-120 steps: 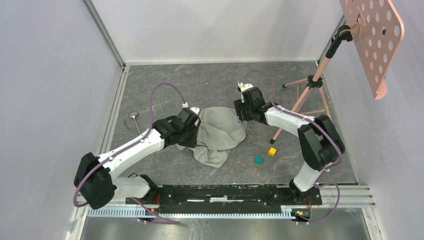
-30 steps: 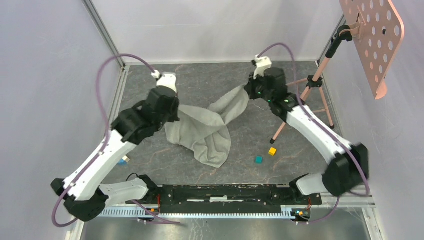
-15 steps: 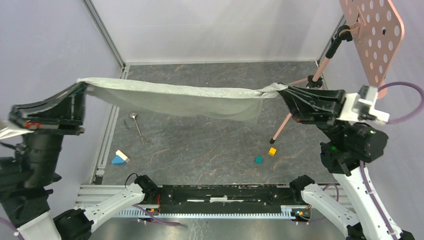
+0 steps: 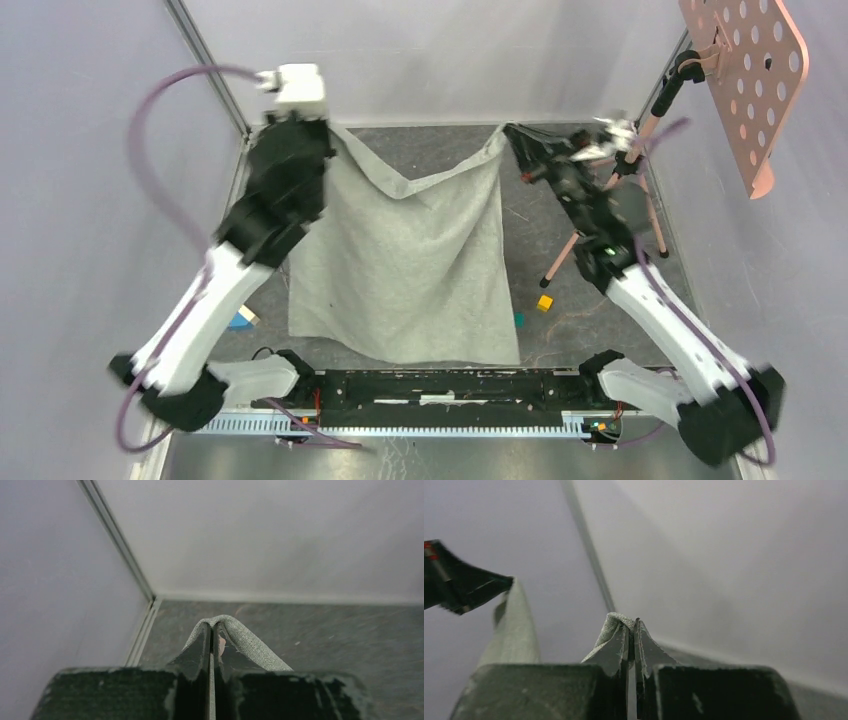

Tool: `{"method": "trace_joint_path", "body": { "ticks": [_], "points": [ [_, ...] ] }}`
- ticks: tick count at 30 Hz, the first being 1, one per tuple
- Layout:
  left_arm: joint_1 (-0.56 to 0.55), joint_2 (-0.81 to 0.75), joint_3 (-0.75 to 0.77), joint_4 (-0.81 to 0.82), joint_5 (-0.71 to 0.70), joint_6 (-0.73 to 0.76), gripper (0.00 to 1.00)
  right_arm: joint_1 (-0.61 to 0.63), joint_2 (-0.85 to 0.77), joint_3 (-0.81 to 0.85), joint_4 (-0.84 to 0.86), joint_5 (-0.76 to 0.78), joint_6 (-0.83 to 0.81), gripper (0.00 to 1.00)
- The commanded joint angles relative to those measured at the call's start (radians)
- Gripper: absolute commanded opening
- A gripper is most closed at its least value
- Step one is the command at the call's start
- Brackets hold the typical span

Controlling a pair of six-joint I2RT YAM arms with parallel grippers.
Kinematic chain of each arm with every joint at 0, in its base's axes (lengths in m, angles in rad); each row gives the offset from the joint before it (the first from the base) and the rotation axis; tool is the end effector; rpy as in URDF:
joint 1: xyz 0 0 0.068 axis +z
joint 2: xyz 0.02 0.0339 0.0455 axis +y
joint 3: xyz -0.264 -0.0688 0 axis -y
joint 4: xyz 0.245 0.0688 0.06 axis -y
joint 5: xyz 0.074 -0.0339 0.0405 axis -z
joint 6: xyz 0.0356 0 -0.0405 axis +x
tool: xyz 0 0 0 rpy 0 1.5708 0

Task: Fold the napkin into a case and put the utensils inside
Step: Flatten out the crumpled napkin at the center of the board.

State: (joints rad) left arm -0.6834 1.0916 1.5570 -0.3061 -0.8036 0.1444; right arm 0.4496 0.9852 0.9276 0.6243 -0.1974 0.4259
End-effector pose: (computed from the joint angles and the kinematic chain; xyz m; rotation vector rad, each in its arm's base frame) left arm 0.1618 -0.0987 0.5270 -0.0711 1.4600 0.1271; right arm 0.1897 0.0993 0.4378 -0.1997 1.0364 0.8952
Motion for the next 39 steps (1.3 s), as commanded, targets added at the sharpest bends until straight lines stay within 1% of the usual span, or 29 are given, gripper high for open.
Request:
{"method": "trace_joint_path", "body": {
  "ticks": [1, 2, 3, 4, 5, 6, 7, 8, 9, 10, 11, 12, 13, 14, 15, 16, 17, 18, 19, 20, 23, 24, 25, 26, 28, 30, 31, 34, 39],
  "points": [
    [0.195, 0.24, -0.035, 0.046, -0.047, -0.077, 0.02, -0.004, 0.278, 0.026, -0.097, 0.404, -0.077, 0.01],
    [0.259, 0.313, -0.037, 0.066, -0.018, -0.123, 0.03, -0.005, 0.368, 0.05, -0.073, 0.429, -0.127, 0.01],
    [0.309, 0.397, -0.009, 0.057, 0.012, -0.174, 0.04, -0.008, 0.445, 0.093, -0.068, 0.468, -0.146, 0.04],
    [0.353, 0.483, 0.042, 0.024, 0.025, -0.226, 0.07, -0.011, 0.54, 0.135, -0.067, 0.493, -0.185, 0.13],
    [0.38, 0.58, 0.114, -0.001, 0.039, -0.245, 0.15, -0.014, 0.613, 0.201, -0.086, 0.525, -0.217, 0.28],
    [0.405, 0.668, 0.222, -0.067, 0.081, -0.249, 0.22, -0.024, 0.704, 0.295, -0.172, 0.555, -0.212, 0.39],
    [0.417, 0.777, 0.334, -0.138, 0.096, -0.235, 0.36, -0.034, 0.773, 0.385, -0.253, 0.551, -0.226, 0.51],
    [0.424, 0.885, 0.511, -0.269, 0.093, -0.226, 0.52, -0.045, 0.853, 0.523, -0.39, 0.523, -0.246, 0.64],
    [0.425, 0.971, 0.699, -0.425, 0.071, -0.223, 0.63, -0.052, 0.923, 0.681, -0.571, 0.485, -0.264, 0.68],
    [0.426, 1.05, 0.828, -0.557, 0.054, -0.224, 0.79, -0.051, 0.976, 0.792, -0.719, 0.468, -0.287, 0.73],
    [0.428, 1.103, 0.94, -0.654, 0.08, -0.226, 0.89, -0.05, 0.999, 0.861, -0.829, 0.419, -0.309, 0.77],
    [0.43, 1.115, 0.991, -0.744, 0.096, -0.244, 0.94, -0.05, 1.005, 0.89, -0.908, 0.381, -0.332, 0.8],
    [0.43, 1.083, 0.959, -0.771, 0.074, -0.28, 0.97, -0.045, 0.985, 0.87, -0.942, 0.377, -0.34, 0.81],
    [0.433, 1.023, 0.852, -0.757, 0.088, -0.328, 1.0, -0.04, 0.924, 0.795, -0.916, 0.361, -0.345, 0.82],
    [0.438, 0.926, 0.727, -0.708, 0.15, -0.361, 1.0, -0.037, 0.864, 0.668, -0.864, 0.317, -0.355, 0.86],
    [0.445, 0.823, 0.556, -0.639, 0.261, -0.404, 1.0, -0.037, 0.797, 0.56, -0.81, 0.266, -0.353, 0.92],
    [0.448, 0.737, 0.435, -0.567, 0.354, -0.442, 1.0, -0.036, 0.748, 0.49, -0.787, 0.237, -0.339, 0.95],
    [0.449, 0.642, 0.287, -0.5, 0.452, -0.477, 1.0, -0.037, 0.713, 0.427, -0.77, 0.205, -0.328, 0.97],
    [0.449, 0.567, 0.171, -0.426, 0.549, -0.516, 1.0, -0.034, 0.678, 0.381, -0.753, 0.151, -0.314, 0.98],
    [0.449, 0.49, 0.047, -0.365, 0.632, -0.551, 1.0, -0.032, 0.656, 0.333, -0.736, 0.102, -0.299, 0.98],
    [0.447, 0.319, -0.242, -0.182, 0.877, -0.649, 1.0, -0.009, 0.624, 0.249, -0.716, -0.032, -0.261, 0.98],
    [0.447, 0.287, -0.309, -0.141, 0.913, -0.677, 1.0, -0.005, 0.621, 0.226, -0.708, -0.059, -0.237, 0.97],
    [0.447, 0.259, -0.377, -0.115, 0.944, -0.703, 1.0, -0.001, 0.618, 0.196, -0.689, -0.091, -0.209, 0.91],
    [0.447, 0.244, -0.424, -0.082, 0.969, -0.714, 1.0, 0.001, 0.615, 0.166, -0.66, -0.124, -0.189, 0.84],
    [0.447, 0.232, -0.487, -0.066, 0.988, -0.732, 1.0, 0.003, 0.62, 0.104, -0.587, -0.151, -0.131, 0.65],
    [0.447, 0.232, -0.515, -0.069, 1.017, -0.742, 1.0, 0.004, 0.64, 0.079, -0.567, -0.157, -0.107, 0.52],
    [0.447, 0.227, -0.532, -0.066, 1.032, -0.751, 1.0, 0.006, 0.656, 0.07, -0.557, -0.157, -0.104, 0.5],
    [0.447, 0.193, -0.593, -0.027, 1.076, -0.783, 1.0, 0.012, 0.706, 0.058, -0.556, -0.143, -0.122, 0.49],
    [0.447, 0.13, -0.642, -0.048, 1.06, -0.788, 1.0, 0.013, 0.778, 0.02, -0.568, -0.074, -0.153, 0.49]
  ]
}}
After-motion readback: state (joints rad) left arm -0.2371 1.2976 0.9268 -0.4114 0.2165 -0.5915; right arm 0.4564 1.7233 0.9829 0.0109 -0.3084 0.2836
